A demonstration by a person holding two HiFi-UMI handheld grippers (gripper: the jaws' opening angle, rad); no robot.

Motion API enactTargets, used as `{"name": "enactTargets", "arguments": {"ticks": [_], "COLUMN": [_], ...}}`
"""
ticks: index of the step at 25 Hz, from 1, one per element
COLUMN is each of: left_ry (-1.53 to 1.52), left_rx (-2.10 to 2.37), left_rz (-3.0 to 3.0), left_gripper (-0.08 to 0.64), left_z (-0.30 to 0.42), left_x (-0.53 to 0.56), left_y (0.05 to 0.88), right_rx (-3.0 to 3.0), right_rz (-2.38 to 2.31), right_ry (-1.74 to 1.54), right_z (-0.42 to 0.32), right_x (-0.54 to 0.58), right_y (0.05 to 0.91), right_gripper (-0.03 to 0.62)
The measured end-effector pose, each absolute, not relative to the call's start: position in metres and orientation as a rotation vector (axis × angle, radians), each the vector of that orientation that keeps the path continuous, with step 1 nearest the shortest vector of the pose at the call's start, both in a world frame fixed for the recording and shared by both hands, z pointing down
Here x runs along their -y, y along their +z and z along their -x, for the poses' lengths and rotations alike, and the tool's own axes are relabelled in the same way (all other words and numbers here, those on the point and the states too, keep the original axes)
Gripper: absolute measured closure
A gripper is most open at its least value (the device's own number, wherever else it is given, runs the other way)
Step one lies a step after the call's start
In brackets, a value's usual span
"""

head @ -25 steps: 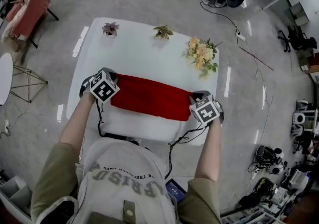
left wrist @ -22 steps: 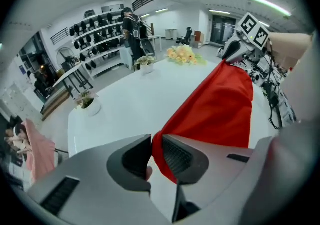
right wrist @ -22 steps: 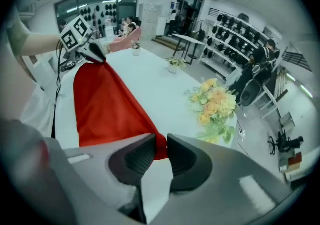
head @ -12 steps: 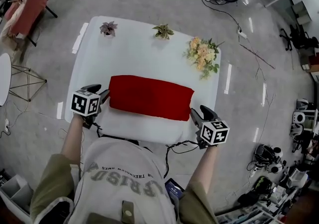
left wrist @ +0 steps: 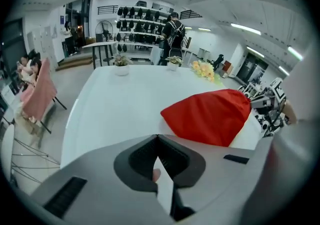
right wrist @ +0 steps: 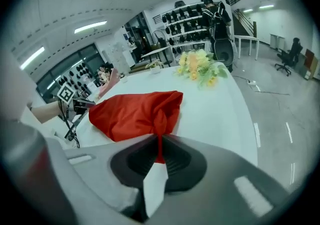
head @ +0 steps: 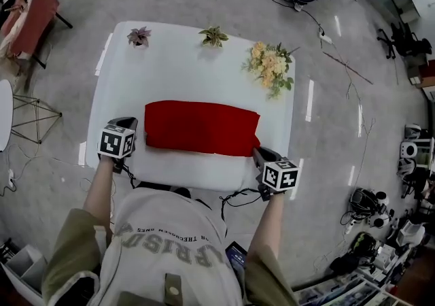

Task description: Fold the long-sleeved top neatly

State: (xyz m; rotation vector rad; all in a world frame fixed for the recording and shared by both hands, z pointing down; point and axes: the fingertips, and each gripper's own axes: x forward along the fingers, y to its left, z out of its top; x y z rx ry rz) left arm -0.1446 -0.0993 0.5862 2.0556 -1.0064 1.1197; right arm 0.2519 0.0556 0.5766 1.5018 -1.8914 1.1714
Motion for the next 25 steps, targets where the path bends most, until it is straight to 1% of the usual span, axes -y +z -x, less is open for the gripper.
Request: {"name": "enactTargets", "arguments": {"ticks": [3, 4, 7, 8, 11, 15, 16, 17, 18, 20, 22, 24, 25], "left_ry": [1.202, 1.223, 1.251, 1.243, 1.228, 1.292, 1.308, 1.321, 1.331, 1.333, 1.342, 1.384, 1.41], "left_rx": [1.078, 1.092, 0.977, 0.891, 0.588, 0.204, 0.131, 0.074, 0.03, -0.015, -0.003, 0.06, 0.104], "left_rz": [-2.087, -2.118, -2.282, -2.347, -2.524, -2.691, -2.714, -2.723, -2.718, -2.673, -2.609, -2.557, -2.538], "left_gripper": [0.546, 0.546, 0.541, 0.518, 0.421, 0.386, 0.379, 0.376, 0.374, 0.373, 0.373, 0.373, 0.371], "left_z": [0.162, 0.163, 0.139, 0.122, 0.059, -0.025, -0.039, -0.048, -0.052, -0.051, -0.041, -0.023, -0.013], "left_x": [0.116, 0.121, 0.135, 0.138, 0.139, 0.11, 0.098, 0.086, 0.074, 0.053, 0.04, 0.034, 0.032], "left_y": [0.577, 0.57, 0.544, 0.534, 0.51, 0.5, 0.503, 0.508, 0.513, 0.525, 0.539, 0.554, 0.559], "right_rx": [1.792, 1.769, 1.791, 1.804, 1.797, 1.744, 1.716, 1.709, 1.736, 1.814, 1.759, 1.636, 1.611], "right_rz": [-1.548, -1.577, -1.718, -1.759, -1.802, -1.688, -1.653, -1.646, -1.673, -1.787, -1.839, -1.788, -1.763], "right_ry": [1.224, 1.225, 1.253, 1.26, 1.207, 1.097, 1.075, 1.074, 1.107, 1.24, 1.33, 1.313, 1.278], "right_z": [-0.269, -0.273, -0.275, -0.273, -0.261, -0.234, -0.232, -0.232, -0.234, -0.243, -0.263, -0.277, -0.281], "right_x": [-0.061, -0.062, -0.067, -0.071, -0.082, -0.077, -0.075, -0.073, -0.072, -0.072, -0.083, -0.097, -0.1], "right_y": [0.594, 0.596, 0.579, 0.571, 0.556, 0.569, 0.576, 0.579, 0.576, 0.564, 0.574, 0.592, 0.591], "right_gripper": [0.558, 0.53, 0.367, 0.359, 0.359, 0.363, 0.391, 0.56, 0.576, 0.578, 0.578, 0.575, 0.557]}}
